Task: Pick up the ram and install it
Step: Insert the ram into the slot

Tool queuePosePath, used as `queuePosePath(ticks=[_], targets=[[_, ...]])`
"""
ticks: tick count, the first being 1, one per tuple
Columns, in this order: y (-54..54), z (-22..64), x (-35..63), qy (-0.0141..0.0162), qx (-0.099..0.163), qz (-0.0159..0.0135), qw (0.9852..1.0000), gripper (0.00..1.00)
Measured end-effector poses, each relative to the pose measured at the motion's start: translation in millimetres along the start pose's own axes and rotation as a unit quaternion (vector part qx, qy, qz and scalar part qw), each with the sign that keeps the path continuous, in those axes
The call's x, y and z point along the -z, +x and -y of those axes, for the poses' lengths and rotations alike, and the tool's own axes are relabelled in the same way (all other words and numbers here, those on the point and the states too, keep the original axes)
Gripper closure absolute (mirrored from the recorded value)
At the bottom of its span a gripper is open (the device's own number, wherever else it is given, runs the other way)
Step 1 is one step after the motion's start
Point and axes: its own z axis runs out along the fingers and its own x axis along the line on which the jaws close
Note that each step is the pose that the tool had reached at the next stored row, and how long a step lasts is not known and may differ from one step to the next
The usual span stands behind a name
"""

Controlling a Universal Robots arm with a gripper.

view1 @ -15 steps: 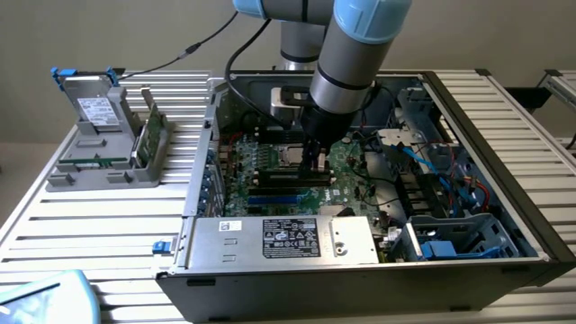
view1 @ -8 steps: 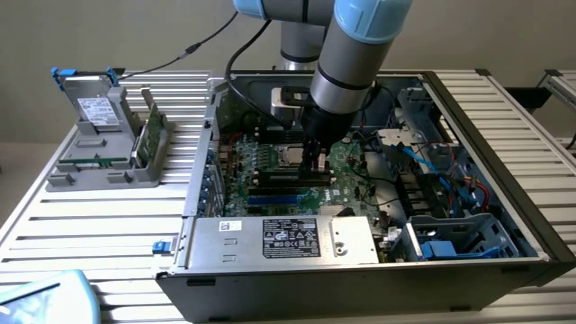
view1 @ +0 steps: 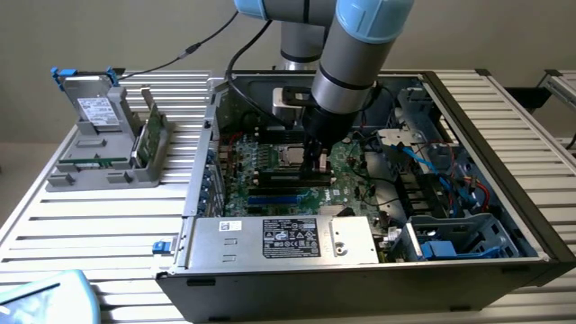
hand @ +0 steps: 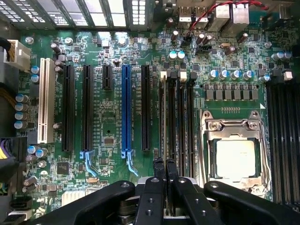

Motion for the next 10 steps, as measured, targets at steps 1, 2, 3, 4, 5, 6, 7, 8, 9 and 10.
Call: queuePosePath(ticks=[1, 2, 3, 4, 5, 6, 7, 8, 9, 10], targets=[[0.0, 0.0, 0.0, 0.0000, 0.000, -0.0001, 1.0000, 0.87], [0.0, 0.0, 0.0, 0.0000, 0.000, -0.0002, 1.0000, 0.87], [0.0, 0.0, -0.1, 0.0000, 0.000, -0.0001, 1.0000, 0.87], [0.0, 0.1, -0.3, 0.0000, 0.000, -0.0001, 1.0000, 0.87], [0.0, 0.1, -0.6, 0.0000, 0.000, 0.0000, 1.0000, 0.87], [0.0, 0.2, -1.1, 0.0000, 0.000, 0.0000, 1.0000, 0.87], [0.1, 0.3, -1.4, 0.0000, 0.000, -0.0001, 1.0000, 0.87], [0.1, 0.3, -1.7, 0.0000, 0.000, -0.0002, 1.0000, 0.87], [0.1, 0.3, -1.9, 0.0000, 0.000, -0.0002, 1.0000, 0.87], [0.1, 0.3, -1.9, 0.0000, 0.000, -0.0003, 1.0000, 0.87]])
